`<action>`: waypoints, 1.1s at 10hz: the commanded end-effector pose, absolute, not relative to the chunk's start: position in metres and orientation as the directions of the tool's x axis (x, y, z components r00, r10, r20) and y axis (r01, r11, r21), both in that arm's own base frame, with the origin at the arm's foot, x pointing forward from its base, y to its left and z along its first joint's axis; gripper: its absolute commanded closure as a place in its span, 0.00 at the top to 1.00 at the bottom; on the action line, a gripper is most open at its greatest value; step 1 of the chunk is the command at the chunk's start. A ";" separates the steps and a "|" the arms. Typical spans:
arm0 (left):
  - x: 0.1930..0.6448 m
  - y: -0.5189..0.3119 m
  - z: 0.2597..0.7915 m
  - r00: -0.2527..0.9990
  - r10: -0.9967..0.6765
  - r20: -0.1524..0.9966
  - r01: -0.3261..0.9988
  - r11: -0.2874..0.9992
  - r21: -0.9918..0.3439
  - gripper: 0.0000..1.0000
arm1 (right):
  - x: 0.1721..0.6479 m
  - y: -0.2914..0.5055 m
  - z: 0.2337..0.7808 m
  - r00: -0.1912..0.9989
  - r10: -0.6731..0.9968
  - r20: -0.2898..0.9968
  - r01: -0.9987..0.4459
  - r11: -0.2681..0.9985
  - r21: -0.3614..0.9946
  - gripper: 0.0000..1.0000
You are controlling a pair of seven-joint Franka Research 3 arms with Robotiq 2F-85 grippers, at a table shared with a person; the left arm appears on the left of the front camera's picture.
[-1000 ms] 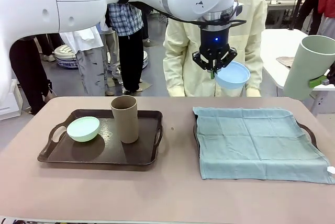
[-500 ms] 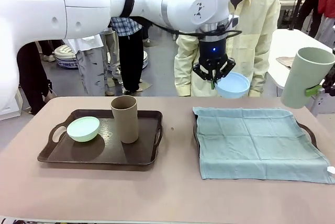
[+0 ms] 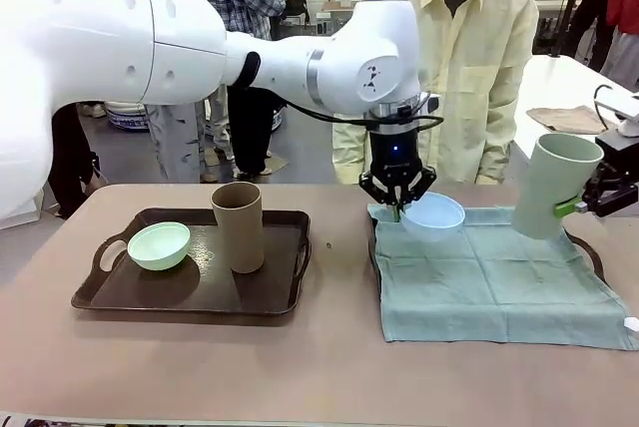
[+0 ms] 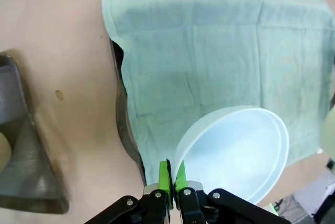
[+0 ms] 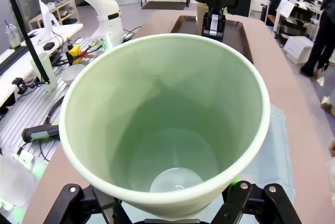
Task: Set up a tray with a mat and arrange the tableware.
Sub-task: Place the Picnic Bowl and Reusable plastic cup back onto the Handle tray in front of the human's position.
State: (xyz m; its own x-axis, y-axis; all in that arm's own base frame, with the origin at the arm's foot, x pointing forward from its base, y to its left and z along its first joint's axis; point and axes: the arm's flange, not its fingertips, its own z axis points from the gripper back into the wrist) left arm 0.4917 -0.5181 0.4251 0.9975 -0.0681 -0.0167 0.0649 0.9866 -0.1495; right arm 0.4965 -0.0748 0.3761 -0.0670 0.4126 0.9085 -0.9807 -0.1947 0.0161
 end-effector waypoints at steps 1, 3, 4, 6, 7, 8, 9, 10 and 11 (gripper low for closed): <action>0.489 -0.517 0.418 0.993 -0.118 0.027 0.121 0.977 -0.175 0.04 | 0.504 -0.074 0.366 -0.097 0.429 0.898 -0.979 -0.204 -0.009 0.84; 0.494 -0.519 0.401 0.991 -0.130 0.034 0.135 0.967 -0.216 0.04 | 0.508 -0.071 0.348 -0.075 0.430 0.900 -0.978 -0.209 0.019 0.84; 0.497 -0.519 0.394 0.991 -0.130 0.033 0.134 0.969 -0.208 0.04 | 0.510 -0.070 0.342 -0.066 0.415 0.907 -0.977 -0.213 0.026 0.84; 0.504 -0.520 0.382 0.990 -0.132 0.054 0.140 0.970 -0.197 0.04 | 0.514 -0.071 0.328 -0.059 0.410 0.910 -0.976 -0.213 0.033 0.84; 0.506 -0.521 0.376 0.988 -0.139 0.066 0.150 0.967 -0.208 0.04 | 0.515 -0.072 0.321 -0.050 0.411 0.910 -0.977 -0.210 0.041 0.84; 0.509 -0.522 0.371 0.986 -0.148 0.079 0.162 0.964 -0.212 0.04 | 0.518 -0.073 0.313 -0.039 0.416 0.908 -0.977 -0.206 0.052 0.84; 0.512 -0.521 0.370 0.985 -0.150 0.083 0.164 0.964 -0.208 0.04 | 0.521 -0.074 0.306 -0.033 0.418 0.908 -0.978 -0.202 0.057 0.84; 0.512 -0.521 0.367 0.985 -0.154 0.083 0.168 0.964 -0.204 0.04 | 0.523 -0.074 0.300 -0.030 0.416 0.909 -0.976 -0.208 0.062 0.84; 0.512 -0.521 0.363 0.983 -0.161 0.084 0.175 0.964 -0.202 0.04 | 0.526 -0.075 0.296 -0.037 0.408 0.912 -0.974 -0.219 0.059 0.84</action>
